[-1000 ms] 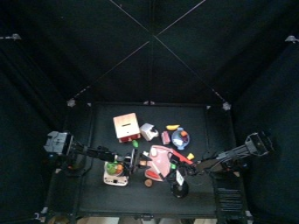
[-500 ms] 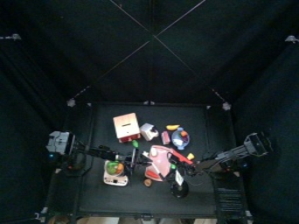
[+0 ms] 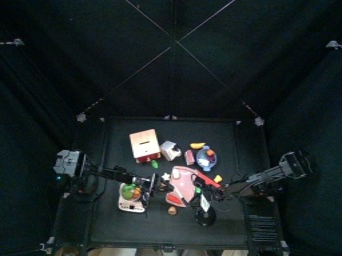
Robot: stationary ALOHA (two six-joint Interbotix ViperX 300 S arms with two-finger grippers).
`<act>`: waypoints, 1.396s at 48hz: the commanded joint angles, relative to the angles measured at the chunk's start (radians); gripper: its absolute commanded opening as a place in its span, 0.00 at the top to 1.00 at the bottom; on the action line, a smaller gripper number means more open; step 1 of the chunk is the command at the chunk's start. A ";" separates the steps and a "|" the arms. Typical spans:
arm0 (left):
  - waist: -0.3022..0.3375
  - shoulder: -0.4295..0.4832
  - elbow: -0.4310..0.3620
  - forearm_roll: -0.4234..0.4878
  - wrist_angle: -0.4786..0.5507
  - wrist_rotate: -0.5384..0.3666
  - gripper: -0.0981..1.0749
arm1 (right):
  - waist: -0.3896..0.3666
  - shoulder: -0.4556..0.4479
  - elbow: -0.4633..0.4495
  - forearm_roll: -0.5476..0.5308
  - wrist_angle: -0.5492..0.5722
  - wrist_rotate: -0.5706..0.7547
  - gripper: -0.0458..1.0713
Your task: Grab pairing knife with other hand
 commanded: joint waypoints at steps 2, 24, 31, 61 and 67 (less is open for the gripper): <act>0.008 -0.011 -0.031 0.000 0.025 0.038 0.35 | -0.003 -0.012 -0.017 0.002 -0.009 -0.002 0.58; 0.023 -0.071 -0.109 0.006 0.267 0.063 0.35 | -0.003 0.000 -0.015 0.000 -0.008 -0.002 0.58; 0.025 -0.066 -0.121 0.046 0.325 0.060 0.35 | -0.002 0.000 -0.017 0.000 -0.009 -0.002 0.58; 0.023 -0.049 -0.130 0.051 0.367 0.052 0.57 | -0.008 0.002 -0.015 -0.006 -0.008 -0.003 0.58; 0.023 -0.051 -0.129 0.049 0.367 0.051 0.65 | -0.018 0.002 -0.014 -0.008 0.005 -0.003 0.56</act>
